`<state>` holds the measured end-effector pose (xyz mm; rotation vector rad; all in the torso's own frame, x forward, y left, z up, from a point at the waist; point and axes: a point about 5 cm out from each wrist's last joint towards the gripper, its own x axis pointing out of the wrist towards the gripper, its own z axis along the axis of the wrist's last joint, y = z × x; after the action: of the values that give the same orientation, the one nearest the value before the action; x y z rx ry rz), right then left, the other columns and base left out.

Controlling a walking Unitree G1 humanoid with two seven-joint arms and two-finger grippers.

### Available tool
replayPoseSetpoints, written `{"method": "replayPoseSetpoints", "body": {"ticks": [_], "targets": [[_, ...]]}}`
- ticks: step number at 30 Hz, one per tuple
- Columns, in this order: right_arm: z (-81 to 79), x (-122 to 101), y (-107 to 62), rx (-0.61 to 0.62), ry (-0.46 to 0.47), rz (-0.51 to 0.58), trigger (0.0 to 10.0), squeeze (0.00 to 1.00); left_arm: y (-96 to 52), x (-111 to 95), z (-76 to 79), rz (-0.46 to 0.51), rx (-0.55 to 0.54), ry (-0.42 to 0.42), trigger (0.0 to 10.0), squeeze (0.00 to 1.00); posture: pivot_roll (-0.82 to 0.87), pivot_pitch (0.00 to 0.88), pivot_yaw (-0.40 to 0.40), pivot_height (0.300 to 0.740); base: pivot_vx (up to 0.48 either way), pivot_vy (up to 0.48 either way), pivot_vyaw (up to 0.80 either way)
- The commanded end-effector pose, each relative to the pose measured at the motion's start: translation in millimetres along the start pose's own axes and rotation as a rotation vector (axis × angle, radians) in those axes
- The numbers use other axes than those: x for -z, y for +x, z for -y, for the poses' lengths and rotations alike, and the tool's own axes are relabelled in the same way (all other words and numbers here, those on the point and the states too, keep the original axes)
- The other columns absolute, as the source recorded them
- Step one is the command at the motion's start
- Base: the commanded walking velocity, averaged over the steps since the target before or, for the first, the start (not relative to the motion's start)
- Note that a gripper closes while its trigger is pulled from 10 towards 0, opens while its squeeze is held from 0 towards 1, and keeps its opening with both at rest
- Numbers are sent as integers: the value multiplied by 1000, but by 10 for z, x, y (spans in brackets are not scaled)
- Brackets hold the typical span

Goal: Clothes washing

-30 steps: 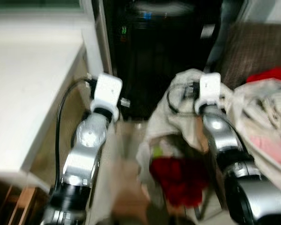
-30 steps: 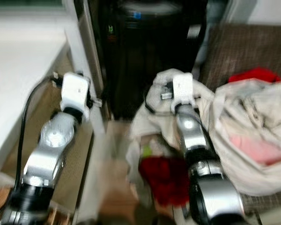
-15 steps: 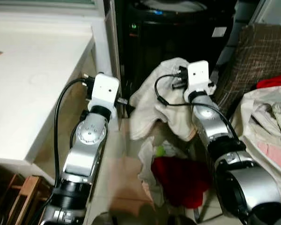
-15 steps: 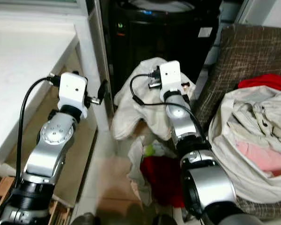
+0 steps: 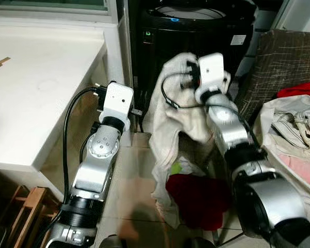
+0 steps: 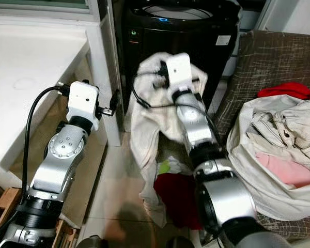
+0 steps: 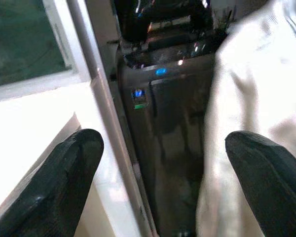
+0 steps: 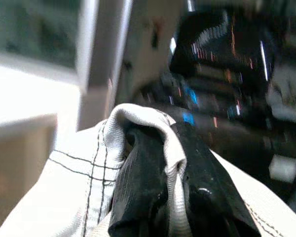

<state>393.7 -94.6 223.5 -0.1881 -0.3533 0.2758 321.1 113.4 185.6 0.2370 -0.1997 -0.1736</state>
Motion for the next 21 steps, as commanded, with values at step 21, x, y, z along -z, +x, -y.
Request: {"method": "replayPoseSetpoints", "body": {"ticks": [21], "targets": [[-202,-361,93,-84,99,174,10000,0,1,-162,-70,78,-35,56,10000,0,56,0,-41,740,0,0,306]]}}
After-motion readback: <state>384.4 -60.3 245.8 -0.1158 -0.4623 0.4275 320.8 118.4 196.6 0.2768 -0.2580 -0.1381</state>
